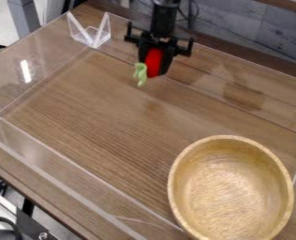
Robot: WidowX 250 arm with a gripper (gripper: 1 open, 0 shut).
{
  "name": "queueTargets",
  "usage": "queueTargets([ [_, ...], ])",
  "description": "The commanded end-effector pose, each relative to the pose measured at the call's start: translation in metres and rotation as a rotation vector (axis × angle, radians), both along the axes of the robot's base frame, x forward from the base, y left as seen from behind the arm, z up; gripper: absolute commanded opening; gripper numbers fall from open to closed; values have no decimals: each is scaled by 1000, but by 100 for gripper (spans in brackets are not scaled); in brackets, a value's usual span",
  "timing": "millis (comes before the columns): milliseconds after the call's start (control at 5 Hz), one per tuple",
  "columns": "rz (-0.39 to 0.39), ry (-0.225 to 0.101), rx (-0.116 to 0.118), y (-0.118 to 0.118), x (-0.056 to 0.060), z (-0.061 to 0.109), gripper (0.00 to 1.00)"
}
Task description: Move the red fruit to the left
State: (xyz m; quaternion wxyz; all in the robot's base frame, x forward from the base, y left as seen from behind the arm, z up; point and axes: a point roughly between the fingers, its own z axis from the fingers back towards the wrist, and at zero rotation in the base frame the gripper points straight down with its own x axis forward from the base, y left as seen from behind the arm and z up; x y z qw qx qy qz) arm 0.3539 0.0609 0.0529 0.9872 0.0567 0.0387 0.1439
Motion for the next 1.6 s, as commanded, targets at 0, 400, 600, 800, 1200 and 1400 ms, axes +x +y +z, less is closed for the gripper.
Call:
queueTargets([
  [0,68,-49,1,12,7,22,0],
  [400,175,-43,-12,18,12,36,0],
  [600,187,-35,-14,17,10,32,100],
  [800,200,-29,-16,15,8,28,0],
  [1200,281,-26,-29,10,21,34,0],
  [1400,306,-25,-50,16,22,43,0],
])
